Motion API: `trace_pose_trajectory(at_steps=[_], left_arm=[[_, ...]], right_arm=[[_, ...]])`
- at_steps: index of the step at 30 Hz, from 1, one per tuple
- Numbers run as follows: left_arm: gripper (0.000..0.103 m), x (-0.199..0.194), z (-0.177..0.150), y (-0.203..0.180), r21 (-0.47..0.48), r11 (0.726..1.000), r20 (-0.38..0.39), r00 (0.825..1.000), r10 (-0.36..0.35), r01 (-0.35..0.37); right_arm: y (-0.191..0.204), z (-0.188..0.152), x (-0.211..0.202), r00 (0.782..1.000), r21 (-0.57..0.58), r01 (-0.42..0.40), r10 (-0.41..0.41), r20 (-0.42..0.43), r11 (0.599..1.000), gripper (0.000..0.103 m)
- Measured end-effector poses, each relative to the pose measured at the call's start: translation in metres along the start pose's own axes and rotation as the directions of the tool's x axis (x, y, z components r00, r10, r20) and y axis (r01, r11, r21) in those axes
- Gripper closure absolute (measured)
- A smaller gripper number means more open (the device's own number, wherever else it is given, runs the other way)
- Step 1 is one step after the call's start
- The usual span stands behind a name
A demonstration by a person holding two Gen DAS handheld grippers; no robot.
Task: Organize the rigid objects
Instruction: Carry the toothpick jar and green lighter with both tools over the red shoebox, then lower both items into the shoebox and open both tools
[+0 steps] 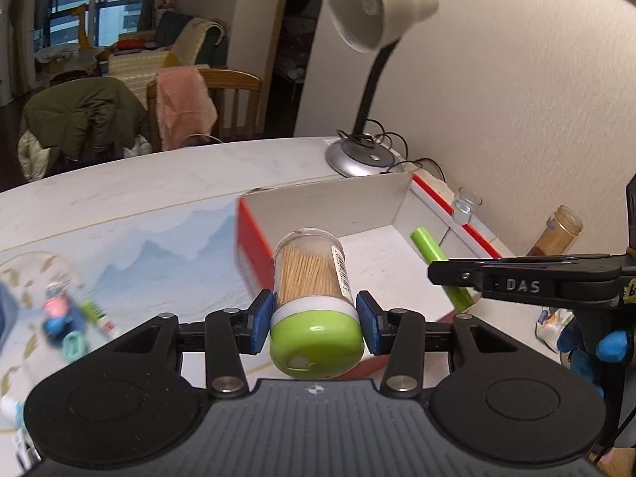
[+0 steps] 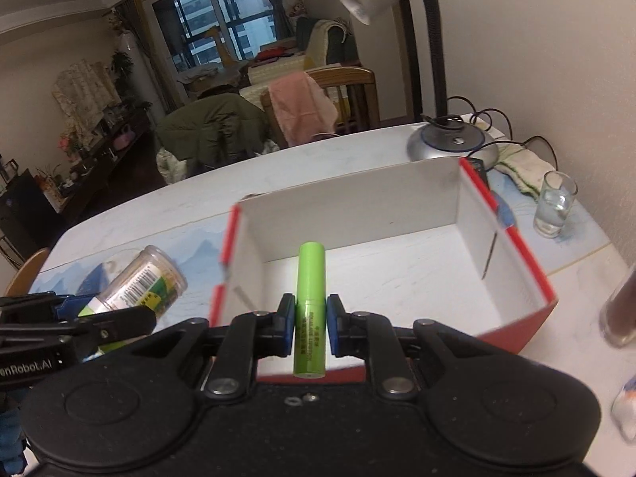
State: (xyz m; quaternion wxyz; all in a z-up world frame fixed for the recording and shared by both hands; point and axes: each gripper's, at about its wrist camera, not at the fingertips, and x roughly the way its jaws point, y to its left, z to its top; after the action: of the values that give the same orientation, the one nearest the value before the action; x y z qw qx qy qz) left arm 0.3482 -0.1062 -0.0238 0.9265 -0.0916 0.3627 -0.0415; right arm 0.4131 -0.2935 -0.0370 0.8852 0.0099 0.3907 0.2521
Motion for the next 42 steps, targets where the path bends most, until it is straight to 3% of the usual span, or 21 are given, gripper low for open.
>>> trace_pose_trajectory(at_steps=[13,24,34,37,42], left_arm=[[0.058,0.114,0.037,-0.041,0.071,0.997,-0.142,0.989,0.037,-0.027],[0.058,0.185,0.033,-0.046,0.101,0.995,-0.324,0.945,0.04,-0.008],[0.059,0.209,0.027,-0.041,0.094,0.996,-0.441,0.897,0.033,0.01],[0.059,0.212,0.028,-0.041,0.092,0.996,-0.462,0.886,0.033,0.011],[0.059,0.21,0.029,-0.042,0.1,0.995,-0.451,0.892,0.039,0.007]], right_arm=[[-0.056,0.018,0.054,0.994,-0.039,0.027,-0.031,-0.1,0.999,0.088],[-0.075,0.003,0.103,0.963,-0.097,0.043,-0.067,-0.26,0.994,0.088],[-0.073,-0.003,0.121,0.933,-0.143,0.062,-0.108,-0.342,0.988,0.088],[-0.073,-0.003,0.122,0.933,-0.154,0.064,-0.114,-0.342,0.986,0.087],[-0.075,0.0,0.119,0.935,-0.15,0.068,-0.115,-0.335,0.986,0.079]])
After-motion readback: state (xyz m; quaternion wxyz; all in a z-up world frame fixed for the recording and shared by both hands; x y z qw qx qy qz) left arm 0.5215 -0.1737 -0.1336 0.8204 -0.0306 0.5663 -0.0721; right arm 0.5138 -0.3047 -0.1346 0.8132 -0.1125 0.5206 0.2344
